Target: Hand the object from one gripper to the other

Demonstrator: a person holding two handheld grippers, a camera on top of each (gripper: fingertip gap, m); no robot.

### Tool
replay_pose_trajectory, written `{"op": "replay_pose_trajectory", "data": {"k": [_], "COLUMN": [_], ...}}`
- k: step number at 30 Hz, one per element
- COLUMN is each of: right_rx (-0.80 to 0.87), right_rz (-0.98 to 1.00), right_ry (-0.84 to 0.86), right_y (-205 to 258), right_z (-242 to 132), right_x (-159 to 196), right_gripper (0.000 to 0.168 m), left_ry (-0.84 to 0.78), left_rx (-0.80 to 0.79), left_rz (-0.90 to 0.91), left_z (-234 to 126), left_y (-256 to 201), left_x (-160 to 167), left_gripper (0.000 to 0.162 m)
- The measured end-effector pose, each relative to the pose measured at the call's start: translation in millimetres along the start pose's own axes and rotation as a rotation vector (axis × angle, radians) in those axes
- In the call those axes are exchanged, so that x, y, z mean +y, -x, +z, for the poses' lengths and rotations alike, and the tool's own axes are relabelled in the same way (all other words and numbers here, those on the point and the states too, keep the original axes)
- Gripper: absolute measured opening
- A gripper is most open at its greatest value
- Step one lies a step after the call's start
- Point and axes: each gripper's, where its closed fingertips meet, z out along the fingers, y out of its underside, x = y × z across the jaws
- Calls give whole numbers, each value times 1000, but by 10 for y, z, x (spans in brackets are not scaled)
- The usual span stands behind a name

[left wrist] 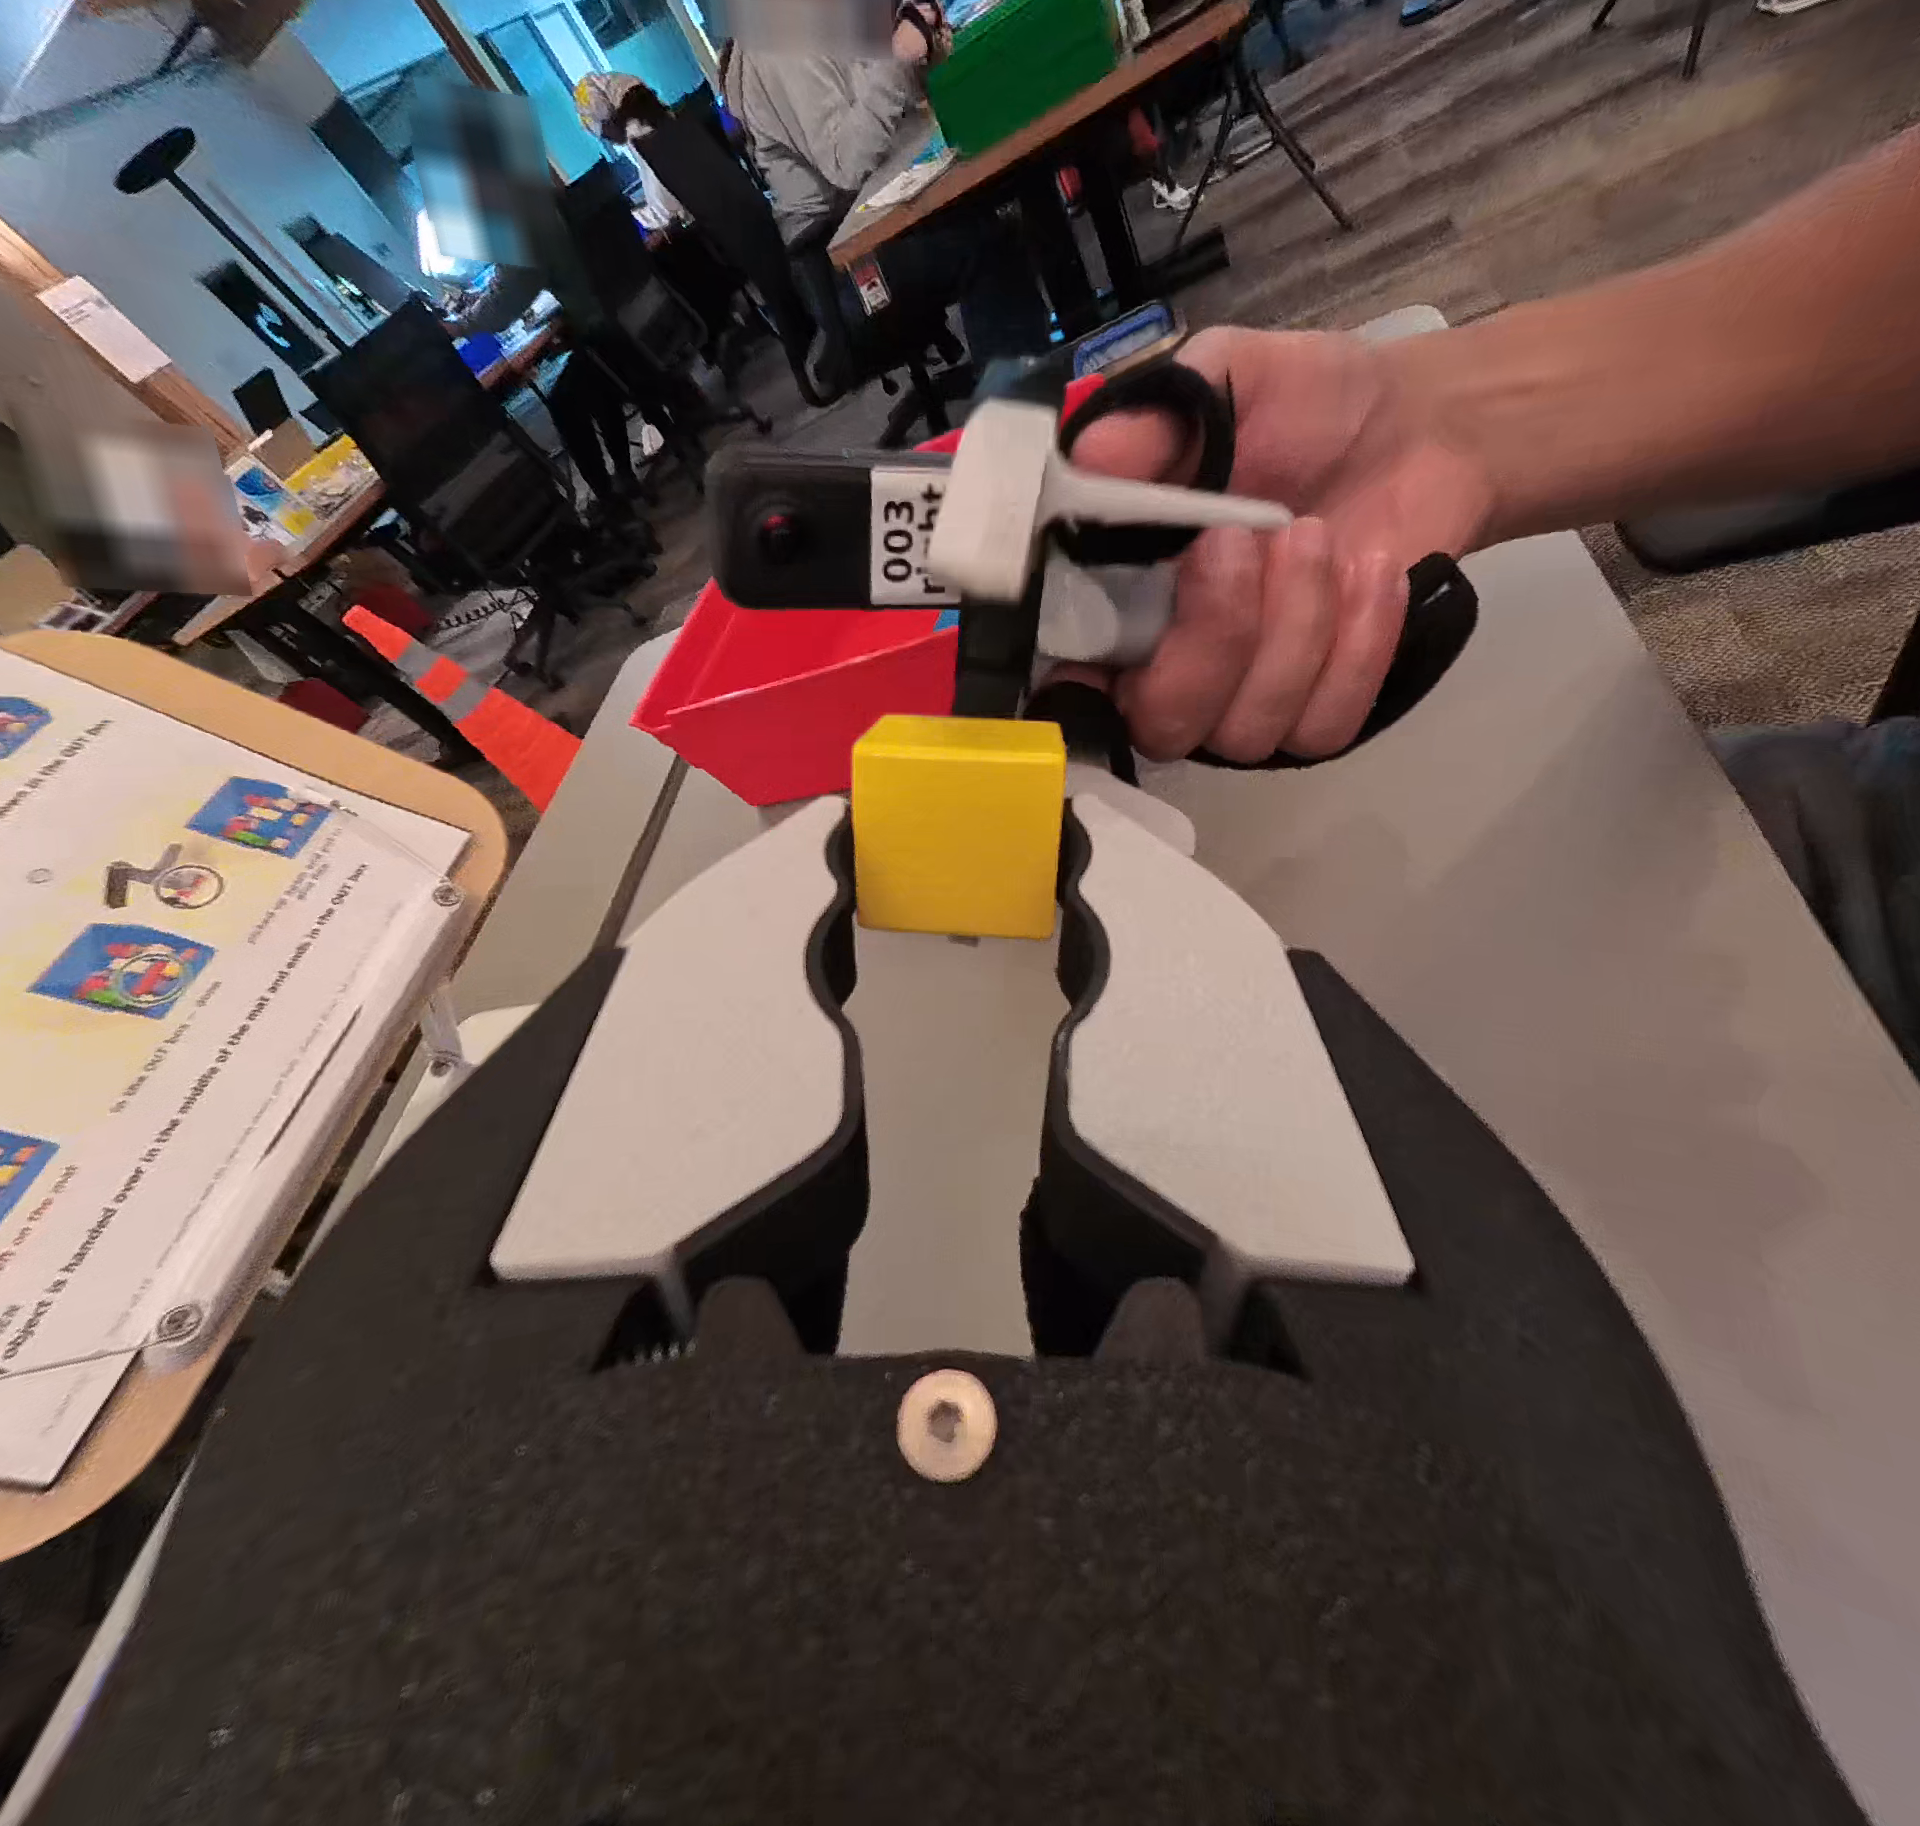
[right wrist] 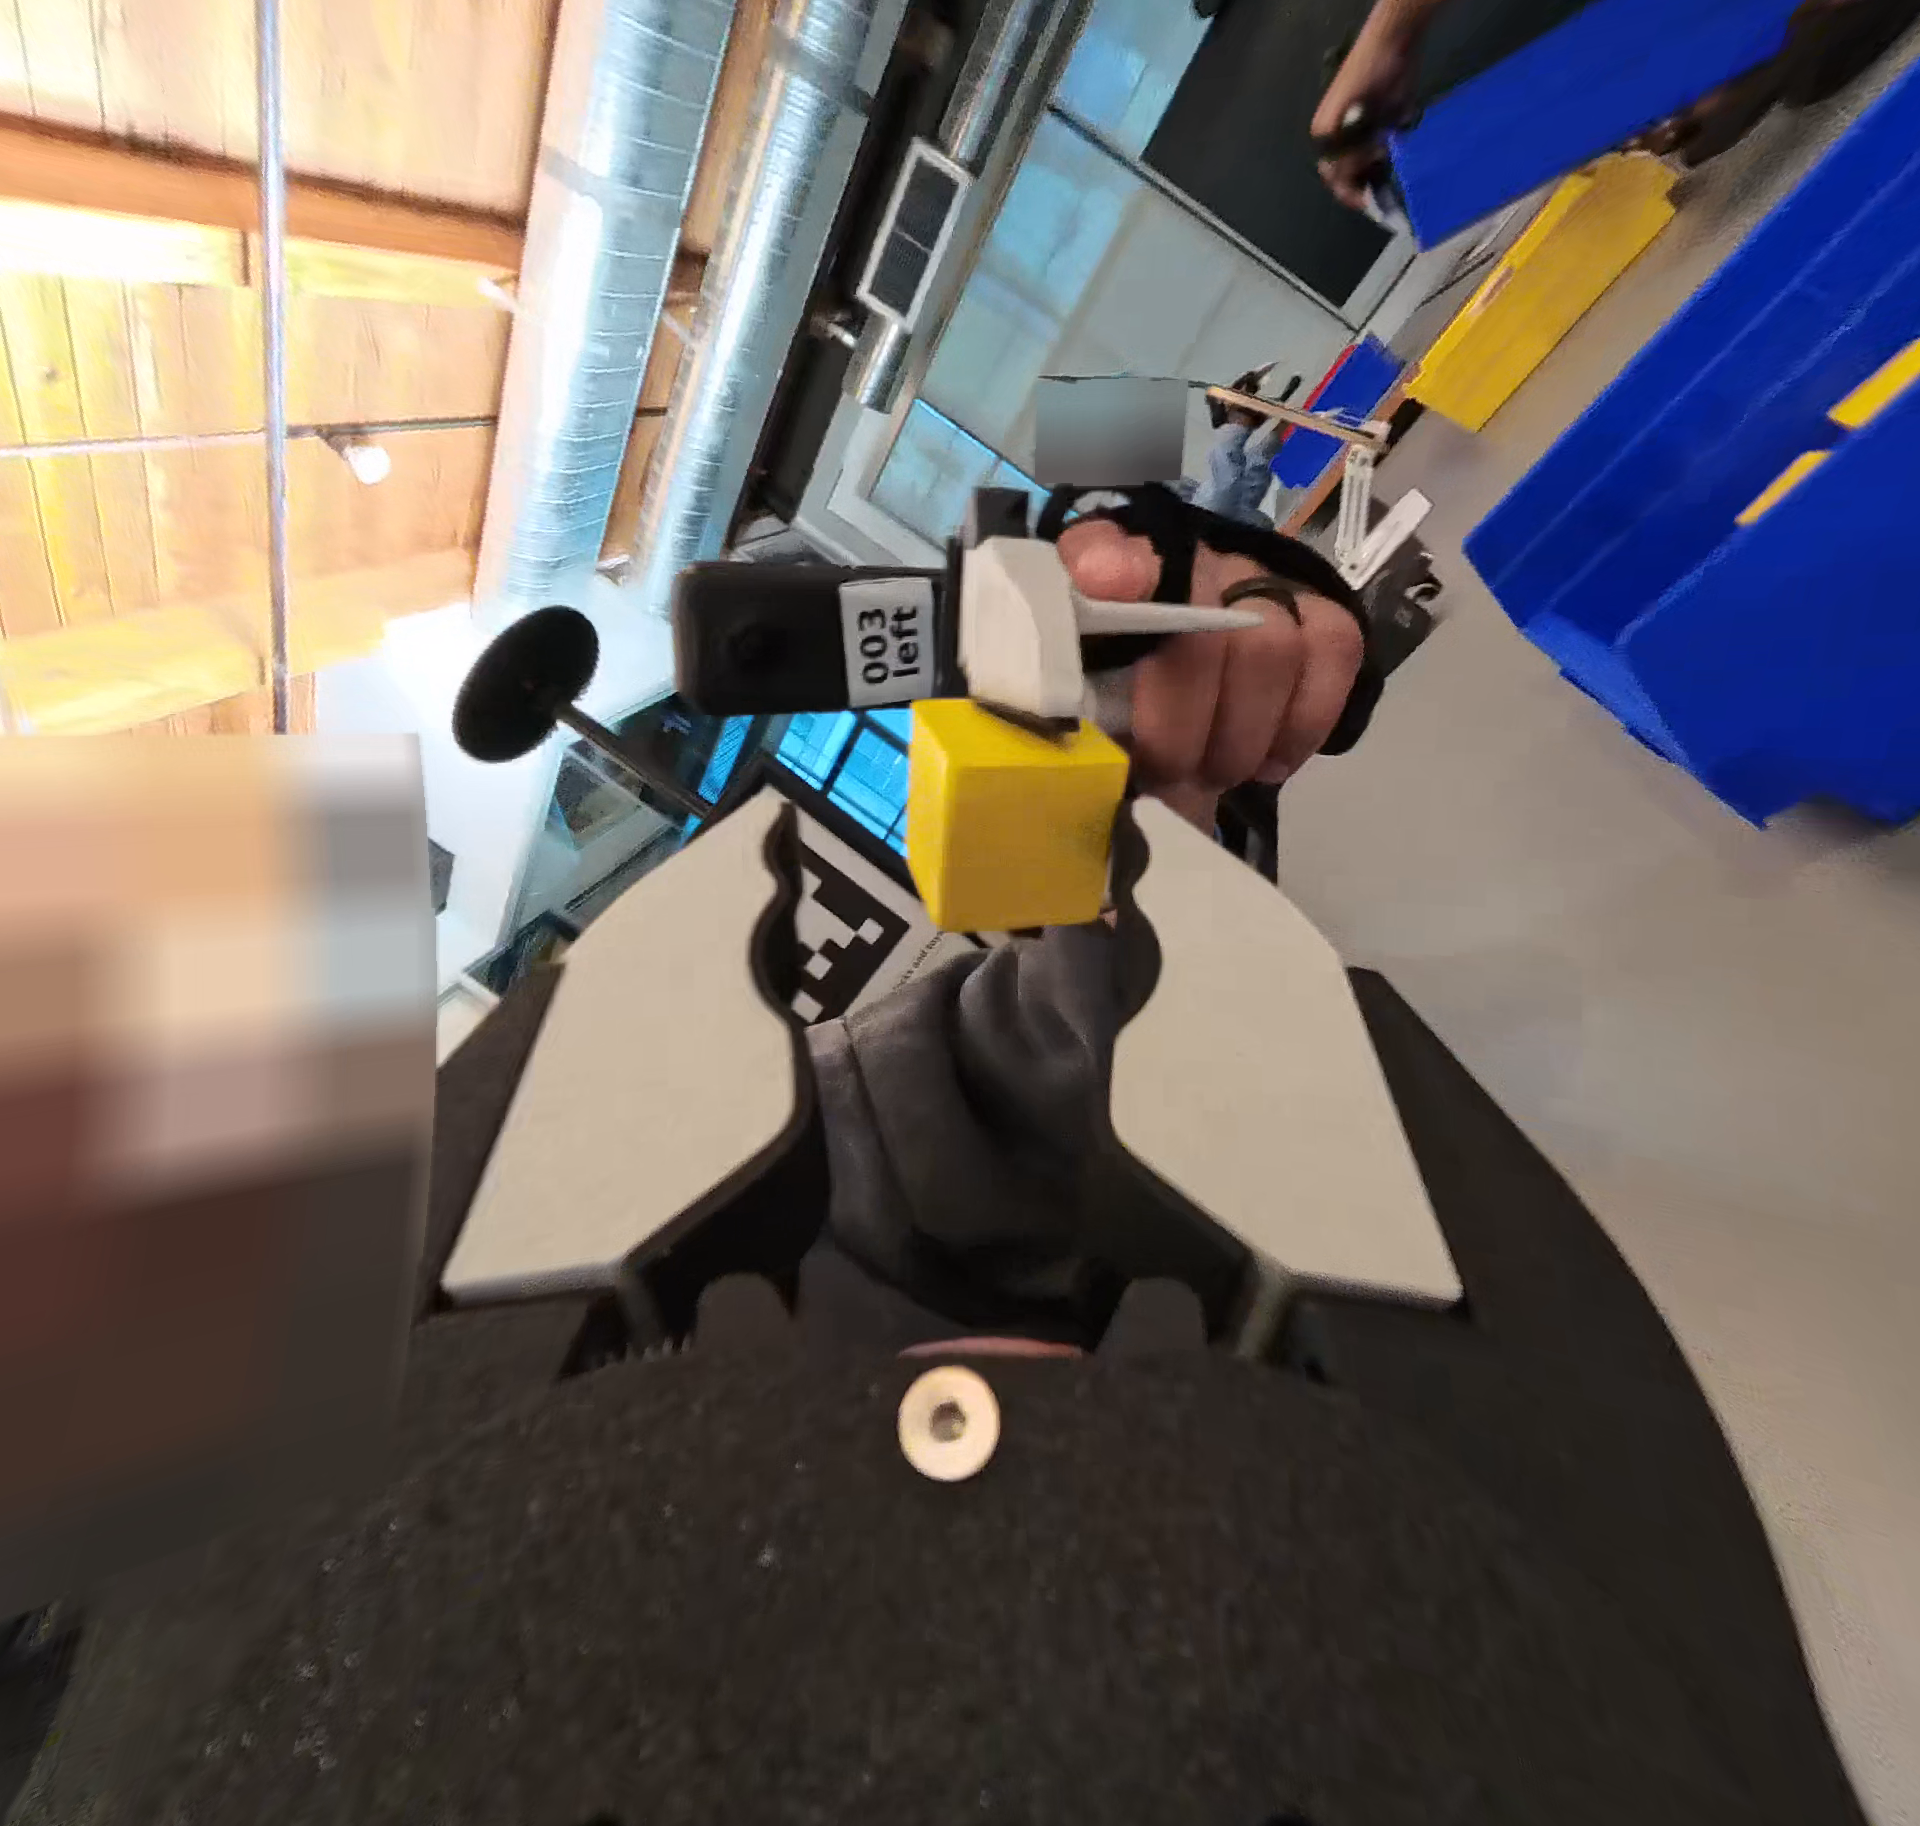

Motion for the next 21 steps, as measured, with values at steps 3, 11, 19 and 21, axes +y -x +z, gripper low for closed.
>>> {"op": "replay_pose_trajectory", "data": {"k": [3, 11, 19, 21], "right_rx": [-22, 64, 648, 889], "right_rz": [55, 41, -393, -451], "right_ry": [-15, -17, -206, -277], "right_y": [-101, -157, 191, 98], "right_z": [-87, -276, -1572, -2102], "right_x": [37, 14, -926, -1239], "right_gripper": [34, 34, 34, 33], "left_ry": [-14, 100, 199, 199], "left_rx": [15, -84, -165, -267], "left_rz": [-20, -285, -651, -556], "left_z": [82, 54, -246, -298], "left_y": [-44, -217, -1249, -1113], "left_x": [11, 310, 1022, 981], "left_gripper": [35, 56, 52, 49]}}
